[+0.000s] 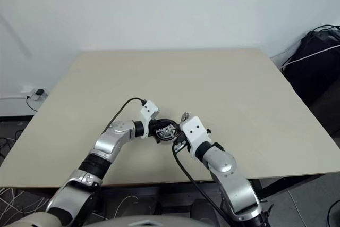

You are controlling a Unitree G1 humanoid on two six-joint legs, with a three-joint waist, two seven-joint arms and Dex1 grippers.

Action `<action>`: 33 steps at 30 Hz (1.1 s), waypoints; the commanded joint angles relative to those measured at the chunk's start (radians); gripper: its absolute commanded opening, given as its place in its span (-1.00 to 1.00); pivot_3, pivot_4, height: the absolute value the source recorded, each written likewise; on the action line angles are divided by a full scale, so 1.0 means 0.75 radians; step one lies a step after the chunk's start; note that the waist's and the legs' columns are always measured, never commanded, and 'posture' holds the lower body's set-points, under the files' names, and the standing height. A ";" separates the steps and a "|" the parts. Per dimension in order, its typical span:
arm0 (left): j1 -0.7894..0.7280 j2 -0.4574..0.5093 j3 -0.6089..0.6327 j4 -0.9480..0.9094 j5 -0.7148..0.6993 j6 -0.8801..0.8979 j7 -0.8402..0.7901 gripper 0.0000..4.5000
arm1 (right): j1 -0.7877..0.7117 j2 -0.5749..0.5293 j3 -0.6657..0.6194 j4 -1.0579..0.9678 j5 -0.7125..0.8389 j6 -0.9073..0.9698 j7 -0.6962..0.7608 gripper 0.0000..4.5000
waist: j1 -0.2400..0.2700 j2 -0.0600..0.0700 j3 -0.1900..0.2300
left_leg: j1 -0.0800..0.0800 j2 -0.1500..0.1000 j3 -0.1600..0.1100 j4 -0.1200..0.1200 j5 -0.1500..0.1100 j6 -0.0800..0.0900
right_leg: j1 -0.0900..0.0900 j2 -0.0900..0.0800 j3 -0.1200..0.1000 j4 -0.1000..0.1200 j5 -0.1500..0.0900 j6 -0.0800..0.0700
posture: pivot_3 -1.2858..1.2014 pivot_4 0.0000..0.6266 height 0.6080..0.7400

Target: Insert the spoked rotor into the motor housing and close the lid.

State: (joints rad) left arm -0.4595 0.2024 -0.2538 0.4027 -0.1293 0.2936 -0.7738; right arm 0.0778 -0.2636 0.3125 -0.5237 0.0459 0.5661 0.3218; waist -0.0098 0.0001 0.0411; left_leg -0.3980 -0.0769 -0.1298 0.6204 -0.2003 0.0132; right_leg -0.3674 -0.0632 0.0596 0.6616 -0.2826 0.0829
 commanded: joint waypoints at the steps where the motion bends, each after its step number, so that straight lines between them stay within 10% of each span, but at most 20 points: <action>1: -0.045 0.007 -0.027 0.028 0.050 -0.031 -0.006 -1.00 | -0.004 0.010 -0.020 -0.065 -0.001 -0.021 -0.017 -0.99 | -0.002 0.000 0.000 | 0.000 0.000 0.000 0.000 0.000 0.000 | 0.000 0.000 0.000 0.000 0.000 0.000 | 0.03 -1.00 1.00; 33: 0.200 -0.010 0.041 -0.159 0.050 0.148 0.172 -1.00 | -0.036 0.008 -0.045 -0.039 0.011 -0.003 0.005 -0.99 | 0.001 -0.004 -0.002 | 0.001 0.000 0.000 0.002 0.000 -0.001 | 0.002 0.000 0.001 0.001 0.001 0.001 | 0.03 -1.00 1.00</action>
State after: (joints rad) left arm -0.3018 0.1924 -0.2160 0.2891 -0.1092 0.3898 -0.6607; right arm 0.0649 -0.2623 0.2953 -0.5234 0.0467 0.5735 0.3284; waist -0.0091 -0.0029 0.0396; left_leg -0.3970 -0.0768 -0.1297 0.6219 -0.2006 0.0127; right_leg -0.3661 -0.0630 0.0600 0.6622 -0.2817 0.0841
